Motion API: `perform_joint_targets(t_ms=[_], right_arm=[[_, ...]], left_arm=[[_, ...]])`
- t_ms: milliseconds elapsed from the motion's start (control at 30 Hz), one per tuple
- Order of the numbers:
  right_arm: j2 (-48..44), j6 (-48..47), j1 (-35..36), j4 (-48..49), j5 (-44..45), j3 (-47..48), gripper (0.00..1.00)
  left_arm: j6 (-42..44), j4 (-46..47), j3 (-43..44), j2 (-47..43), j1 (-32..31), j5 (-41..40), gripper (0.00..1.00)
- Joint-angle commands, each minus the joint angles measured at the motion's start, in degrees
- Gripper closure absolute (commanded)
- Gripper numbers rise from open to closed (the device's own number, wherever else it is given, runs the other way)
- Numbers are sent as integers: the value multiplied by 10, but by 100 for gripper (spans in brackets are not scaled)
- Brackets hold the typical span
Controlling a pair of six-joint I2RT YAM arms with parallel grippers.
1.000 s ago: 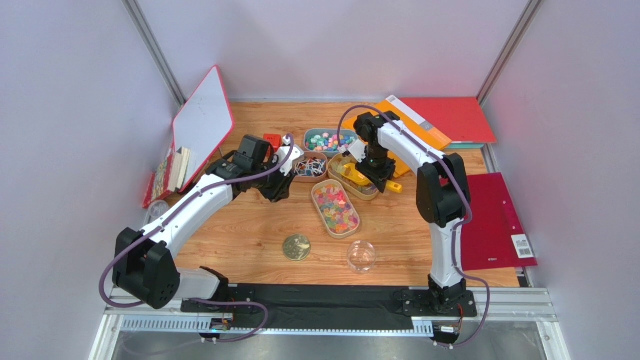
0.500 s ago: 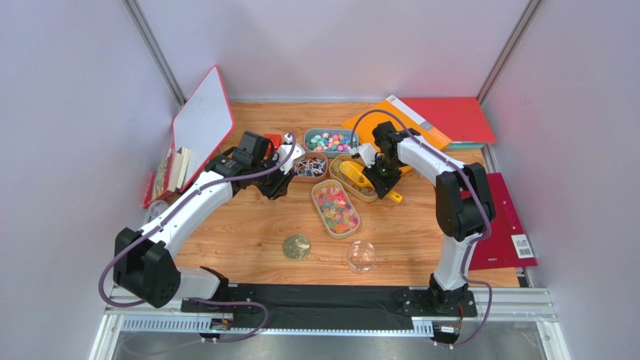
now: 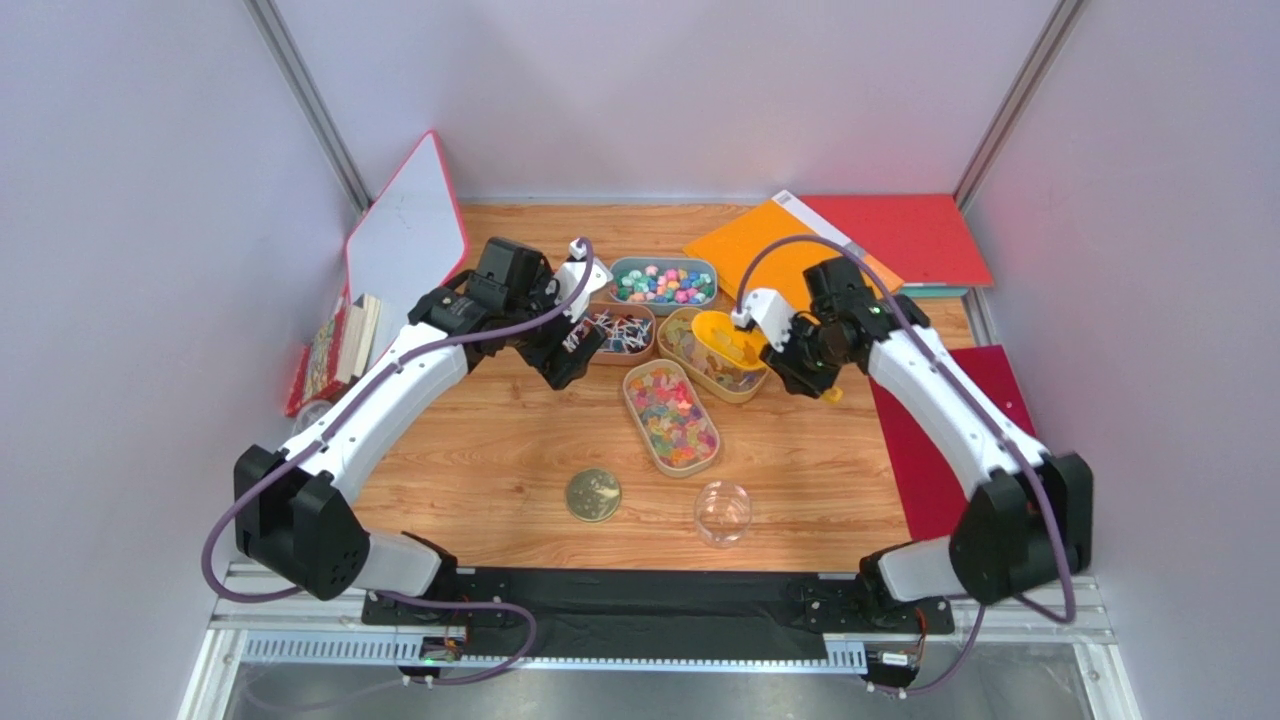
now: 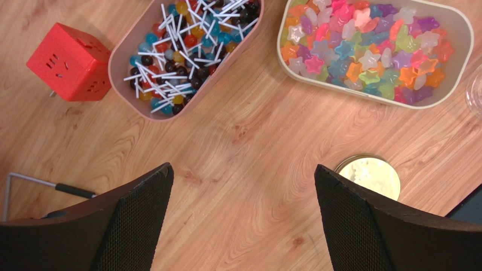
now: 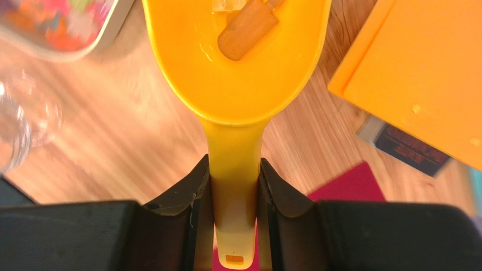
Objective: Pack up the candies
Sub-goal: Place the fake candies in the packing bottle.
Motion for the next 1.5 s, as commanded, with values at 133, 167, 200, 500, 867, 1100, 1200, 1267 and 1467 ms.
perform_joint_targets(t_ms=[133,167,200,500,867,1100,1200,1267,1467], right_arm=[[-179,-268,2,-277,48,-25,100],[-189,-299,4,-290,70,-29,100],[-199,-312,15,-302,82,-35,100],[-271,-374,136,-372,229,-69,100],[-215,-280,291,-423,387,-81,100],[-185,-217,372,-438,454,-87,100],[-163,-205,382,-438,485,-92,100],[-159,-210,390,-438,497,-93,100],[-171,-234,412,-438,533,-114,100]], left_arm=[[-67,8,-8,-18,1,18,0],[-68,5,-7,-15,-3,20,0],[-66,-1,-5,-14,-5,25,0],[-32,-55,28,48,-31,-9,18],[-55,15,-3,30,-31,-24,18],[-69,49,-27,12,-31,-42,17],[-71,57,-32,4,-31,-41,17],[-72,62,-37,-5,-31,-42,16],[-67,84,-44,-19,-31,-52,16]])
